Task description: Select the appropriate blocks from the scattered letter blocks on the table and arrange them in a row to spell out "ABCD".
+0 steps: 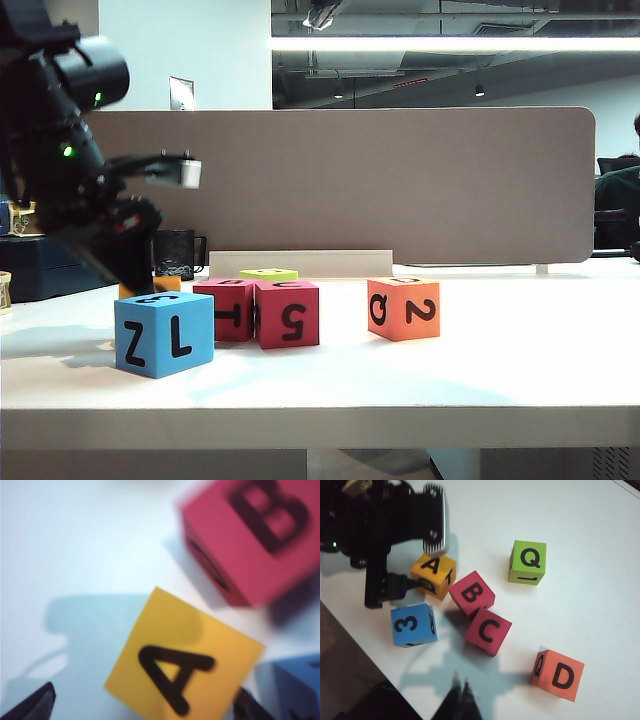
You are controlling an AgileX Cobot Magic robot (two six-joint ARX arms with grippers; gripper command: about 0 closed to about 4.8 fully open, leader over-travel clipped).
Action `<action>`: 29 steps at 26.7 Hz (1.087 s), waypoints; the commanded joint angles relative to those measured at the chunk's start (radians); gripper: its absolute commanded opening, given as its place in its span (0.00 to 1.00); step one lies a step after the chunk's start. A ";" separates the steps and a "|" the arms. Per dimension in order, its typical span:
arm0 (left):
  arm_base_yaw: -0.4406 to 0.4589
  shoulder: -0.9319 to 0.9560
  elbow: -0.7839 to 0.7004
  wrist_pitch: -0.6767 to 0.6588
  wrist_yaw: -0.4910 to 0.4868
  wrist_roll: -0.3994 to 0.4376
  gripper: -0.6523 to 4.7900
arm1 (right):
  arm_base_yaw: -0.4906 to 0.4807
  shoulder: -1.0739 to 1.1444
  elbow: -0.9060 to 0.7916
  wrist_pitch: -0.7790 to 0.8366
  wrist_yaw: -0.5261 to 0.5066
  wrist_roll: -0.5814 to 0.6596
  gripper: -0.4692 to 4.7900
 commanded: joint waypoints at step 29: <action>0.000 -0.035 0.098 -0.276 0.100 -0.079 1.00 | -0.006 -0.003 0.003 0.045 0.001 0.000 0.08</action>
